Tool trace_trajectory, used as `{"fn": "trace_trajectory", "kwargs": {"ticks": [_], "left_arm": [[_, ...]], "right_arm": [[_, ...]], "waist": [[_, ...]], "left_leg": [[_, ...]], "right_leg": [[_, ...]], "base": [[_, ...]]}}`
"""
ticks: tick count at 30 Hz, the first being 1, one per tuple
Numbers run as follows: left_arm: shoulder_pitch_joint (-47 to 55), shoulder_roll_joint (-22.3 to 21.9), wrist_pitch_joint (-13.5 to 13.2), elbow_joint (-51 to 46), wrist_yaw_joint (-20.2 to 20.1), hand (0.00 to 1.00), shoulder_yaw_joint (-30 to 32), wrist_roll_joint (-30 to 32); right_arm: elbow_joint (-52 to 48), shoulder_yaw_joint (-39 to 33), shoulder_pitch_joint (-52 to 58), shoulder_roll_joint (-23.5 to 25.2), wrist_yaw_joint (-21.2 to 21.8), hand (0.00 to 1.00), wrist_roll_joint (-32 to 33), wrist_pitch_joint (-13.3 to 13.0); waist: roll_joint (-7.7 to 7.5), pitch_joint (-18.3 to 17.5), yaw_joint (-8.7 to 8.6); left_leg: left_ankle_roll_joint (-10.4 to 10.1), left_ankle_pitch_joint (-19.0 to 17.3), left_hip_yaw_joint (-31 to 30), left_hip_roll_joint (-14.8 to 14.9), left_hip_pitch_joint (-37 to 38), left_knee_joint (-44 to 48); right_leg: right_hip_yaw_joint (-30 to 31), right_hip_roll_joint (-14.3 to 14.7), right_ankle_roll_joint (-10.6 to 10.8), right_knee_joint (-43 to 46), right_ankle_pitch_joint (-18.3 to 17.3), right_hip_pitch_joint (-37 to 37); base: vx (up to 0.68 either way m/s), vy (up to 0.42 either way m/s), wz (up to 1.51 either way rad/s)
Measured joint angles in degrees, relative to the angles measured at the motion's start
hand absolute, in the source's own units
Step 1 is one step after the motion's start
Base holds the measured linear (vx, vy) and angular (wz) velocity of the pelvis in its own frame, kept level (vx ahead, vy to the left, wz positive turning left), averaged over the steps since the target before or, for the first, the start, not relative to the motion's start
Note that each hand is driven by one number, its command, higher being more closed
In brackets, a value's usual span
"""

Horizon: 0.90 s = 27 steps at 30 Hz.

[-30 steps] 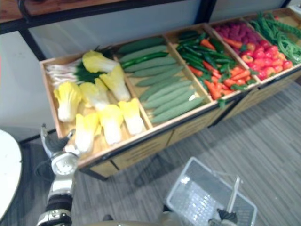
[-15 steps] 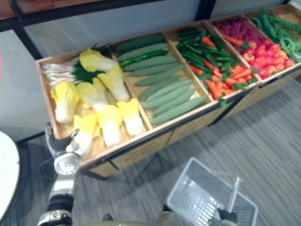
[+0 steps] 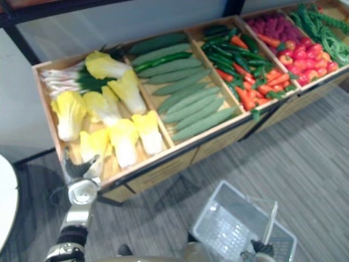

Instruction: Pick vegetable in the basket

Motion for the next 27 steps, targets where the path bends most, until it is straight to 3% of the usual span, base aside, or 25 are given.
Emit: {"fn": "trace_trajectory", "kwargs": {"ticks": [23,24,27], "left_arm": [[-3.3,1.1,0.0,10.2,-1.4,0.0,0.8,1.8],[-3.6,1.2,0.0,10.7,-1.4,1.0,0.8,1.8],[-4.4,1.4,0.0,12.7,-1.3,1.0,1.4,2.0]], "right_arm": [[0.0,0.6,-0.7,-1.2,-0.4,1.0,0.0,-0.6],[0.0,0.6,-0.7,-1.3,-0.4,1.0,0.0,-0.6],[0.0,0.6,-1.0,-1.7,-0.5,1.0,0.0,-0.6]], "waist": [[0.89,1.9,0.1],[1.0,2.0,0.1],[1.34,2.2,0.1]], "left_leg": [[-0.2,-0.2,1.8,0.0,-0.8,0.0],[-0.2,-0.2,1.9,0.0,-0.8,0.0],[-0.2,-0.2,1.9,-0.1,-0.8,0.0]], "right_leg": [[2.3,0.2,0.5,1.1,0.7,-2.9],[2.4,0.2,0.5,1.1,0.7,-2.9],[2.5,0.2,0.5,1.1,0.7,-2.9]], "base": [[-0.01,-0.016,-0.04],[-0.03,-0.018,-0.04],[0.0,0.0,0.0]]}}
